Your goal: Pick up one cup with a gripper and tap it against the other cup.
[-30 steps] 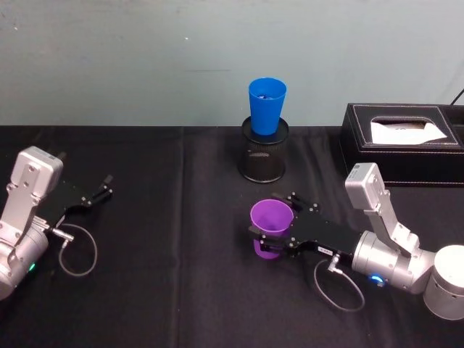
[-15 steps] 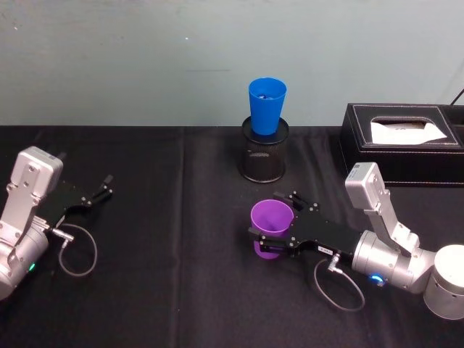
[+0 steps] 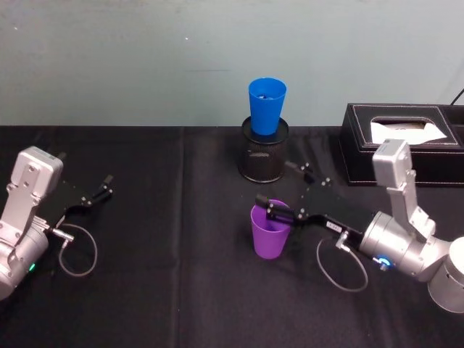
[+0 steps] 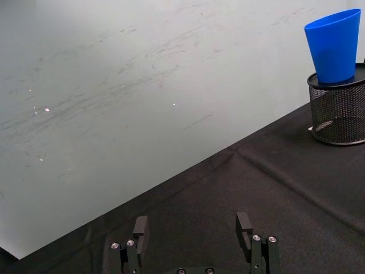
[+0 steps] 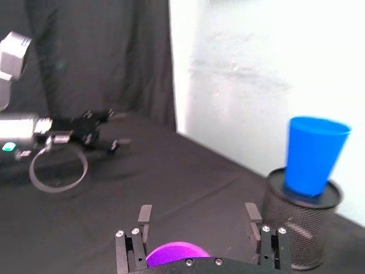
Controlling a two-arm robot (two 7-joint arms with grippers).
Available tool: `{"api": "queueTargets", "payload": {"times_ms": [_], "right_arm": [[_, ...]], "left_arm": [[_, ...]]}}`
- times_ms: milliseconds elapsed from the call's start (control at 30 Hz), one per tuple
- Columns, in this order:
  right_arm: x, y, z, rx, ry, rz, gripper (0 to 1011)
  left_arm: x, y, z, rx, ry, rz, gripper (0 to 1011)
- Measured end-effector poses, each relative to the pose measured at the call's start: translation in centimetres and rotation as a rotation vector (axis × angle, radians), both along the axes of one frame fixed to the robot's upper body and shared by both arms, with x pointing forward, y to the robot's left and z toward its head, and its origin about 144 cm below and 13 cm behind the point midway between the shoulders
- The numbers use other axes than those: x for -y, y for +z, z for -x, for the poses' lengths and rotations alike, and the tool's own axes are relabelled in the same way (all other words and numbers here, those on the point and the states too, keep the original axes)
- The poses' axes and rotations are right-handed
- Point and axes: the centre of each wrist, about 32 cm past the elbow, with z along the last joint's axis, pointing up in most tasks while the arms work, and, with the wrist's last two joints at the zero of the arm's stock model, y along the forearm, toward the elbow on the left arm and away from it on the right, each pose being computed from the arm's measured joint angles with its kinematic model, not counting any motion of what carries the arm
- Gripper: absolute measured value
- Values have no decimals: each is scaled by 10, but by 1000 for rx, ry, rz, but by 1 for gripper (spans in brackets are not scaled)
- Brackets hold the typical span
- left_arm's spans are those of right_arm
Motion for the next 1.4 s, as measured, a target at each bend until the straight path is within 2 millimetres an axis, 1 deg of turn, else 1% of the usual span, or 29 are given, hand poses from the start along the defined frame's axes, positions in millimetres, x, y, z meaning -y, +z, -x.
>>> {"api": "queueTargets", "payload": {"times_ms": [100,300,467,667,800,967,1400], "right_arm": [[0,3,2,16,-34,-18,1003],[1,4,9,49,-207,-35,1003],[-1,-3,19,48,-385,-11,1002],[-4,-12,28,20,-548,10,1003],[-6,-16,30,-19,-632,34,1003],[-7,-20,31,-62,-681,53,1003],[-7,-22,30,-80,-677,59,1003]], "left_arm": [[0,0,0,0,0,0,1000],[0,0,0,0,0,0,1000],[0,0,0,0,0,0,1000],[0,0,0,0,0,0,1000],[0,0,0,0,0,0,1000],[0,0,0,0,0,0,1000],[0,0,0,0,0,0,1000]]}}
